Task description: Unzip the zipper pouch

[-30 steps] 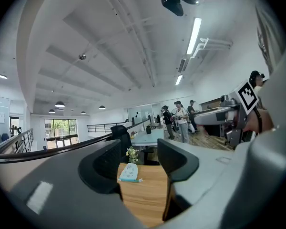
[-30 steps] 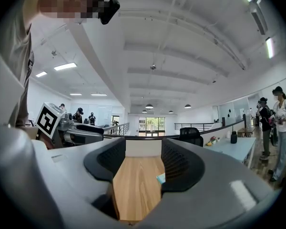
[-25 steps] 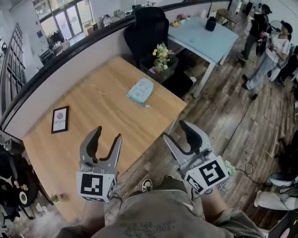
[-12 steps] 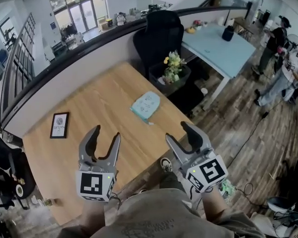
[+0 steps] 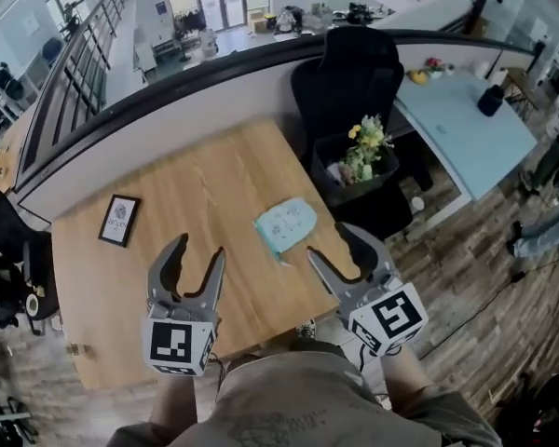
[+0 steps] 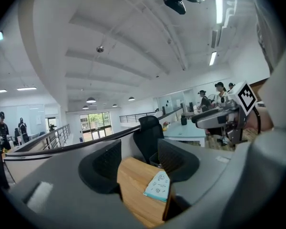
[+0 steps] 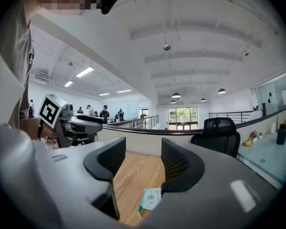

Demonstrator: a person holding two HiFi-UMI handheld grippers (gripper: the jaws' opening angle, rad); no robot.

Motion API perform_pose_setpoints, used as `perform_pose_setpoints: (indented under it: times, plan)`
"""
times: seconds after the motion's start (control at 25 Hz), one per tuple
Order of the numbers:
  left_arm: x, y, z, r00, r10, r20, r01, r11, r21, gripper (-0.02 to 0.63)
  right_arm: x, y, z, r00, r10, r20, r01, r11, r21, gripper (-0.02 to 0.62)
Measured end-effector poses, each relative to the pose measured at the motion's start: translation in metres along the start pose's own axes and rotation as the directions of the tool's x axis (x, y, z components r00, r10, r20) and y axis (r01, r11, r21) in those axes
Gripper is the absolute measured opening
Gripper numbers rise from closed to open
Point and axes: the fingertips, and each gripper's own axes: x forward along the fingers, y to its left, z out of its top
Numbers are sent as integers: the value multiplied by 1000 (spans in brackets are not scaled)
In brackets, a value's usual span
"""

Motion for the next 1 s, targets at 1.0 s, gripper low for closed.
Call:
perform_pose_setpoints:
  times: [1.0]
  plan:
    - [58,17,-61,981,83,-176,-87,996,-19,229,126,-42,-59,931,308,-195,-318,948,-23,218]
